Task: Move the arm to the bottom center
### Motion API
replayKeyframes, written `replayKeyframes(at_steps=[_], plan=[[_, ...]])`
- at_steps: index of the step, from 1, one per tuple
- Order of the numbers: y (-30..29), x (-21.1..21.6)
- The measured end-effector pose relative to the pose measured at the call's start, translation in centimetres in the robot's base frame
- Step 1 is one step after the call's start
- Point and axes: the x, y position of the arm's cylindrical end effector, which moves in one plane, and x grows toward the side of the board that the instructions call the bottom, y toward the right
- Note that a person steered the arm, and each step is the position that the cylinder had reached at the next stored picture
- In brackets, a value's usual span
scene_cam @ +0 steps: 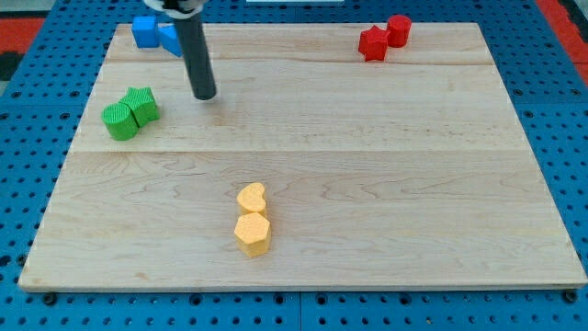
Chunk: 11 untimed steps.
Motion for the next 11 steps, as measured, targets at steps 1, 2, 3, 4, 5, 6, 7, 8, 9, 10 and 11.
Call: replayKeyframes(at_steps=[1,2,3,4,5,6,7,8,9,10,11], plan=[[0.8,1.8],[-1.1,6.8],[-3.3,11.4],[-4.6,15.6],[-3.5,20.4],[-1.6,25.3],[1.6,27.5],[7.3,27.3],[11.4,26.3],[13.1,25.2],[14.3,27.5]])
